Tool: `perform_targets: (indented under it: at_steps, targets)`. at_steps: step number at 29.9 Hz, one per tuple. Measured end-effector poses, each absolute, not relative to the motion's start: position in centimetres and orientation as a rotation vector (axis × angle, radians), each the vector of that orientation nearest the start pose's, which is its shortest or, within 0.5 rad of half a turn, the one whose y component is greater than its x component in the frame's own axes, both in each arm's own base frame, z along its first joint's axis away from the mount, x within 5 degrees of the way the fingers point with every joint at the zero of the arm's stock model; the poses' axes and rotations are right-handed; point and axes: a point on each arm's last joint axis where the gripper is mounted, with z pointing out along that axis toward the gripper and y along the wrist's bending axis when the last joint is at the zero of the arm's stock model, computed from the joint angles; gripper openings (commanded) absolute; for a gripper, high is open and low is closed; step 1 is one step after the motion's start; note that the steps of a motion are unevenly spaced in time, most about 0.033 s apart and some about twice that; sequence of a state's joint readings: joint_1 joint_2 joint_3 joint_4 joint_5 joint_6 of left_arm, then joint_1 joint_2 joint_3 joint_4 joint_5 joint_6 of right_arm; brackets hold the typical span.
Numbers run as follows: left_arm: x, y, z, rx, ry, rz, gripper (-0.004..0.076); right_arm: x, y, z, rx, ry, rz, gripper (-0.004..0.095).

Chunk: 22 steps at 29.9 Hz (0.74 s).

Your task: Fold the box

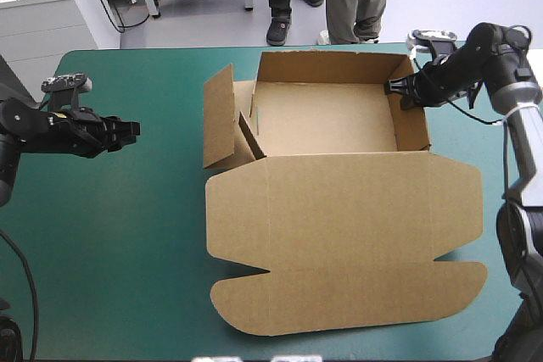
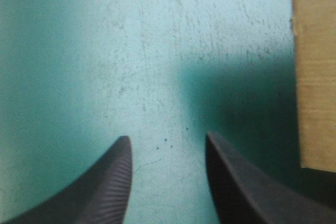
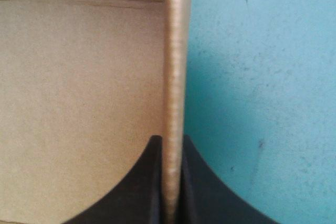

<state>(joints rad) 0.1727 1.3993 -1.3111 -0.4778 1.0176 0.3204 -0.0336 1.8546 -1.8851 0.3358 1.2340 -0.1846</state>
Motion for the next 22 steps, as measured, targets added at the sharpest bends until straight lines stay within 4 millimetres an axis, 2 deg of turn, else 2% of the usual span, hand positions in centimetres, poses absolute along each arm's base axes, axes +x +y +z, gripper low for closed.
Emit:
perform_targets:
  at_steps: [1, 4, 11, 18, 22]
  targets:
    - [29.1, 1.4, 36.0, 0.007, 2.473, -0.428, 0.0558, 39.8, 1.2, 36.6, -0.148, 2.603, 0.396, -0.0019]
    - [29.4, 1.2, 35.8, -0.006, 2.473, -0.463, 0.0553, 38.4, 1.0, 38.7, -0.159, 2.543, 0.418, -0.0019]
    - [30.3, 0.7, 35.2, -0.070, 2.461, -0.603, 0.0546, 36.0, 1.7, 42.1, -0.197, 2.438, 0.487, -0.0019]
    - [30.9, -0.3, 35.3, -0.028, 2.404, -0.778, 0.0546, 35.5, 2.1, 42.9, -0.200, 2.403, 0.548, -0.0019]
    - [30.8, -1.0, 35.8, 0.031, 2.346, -0.884, 0.0546, 35.4, 3.2, 42.9, -0.233, 2.402, 0.569, -0.0017]
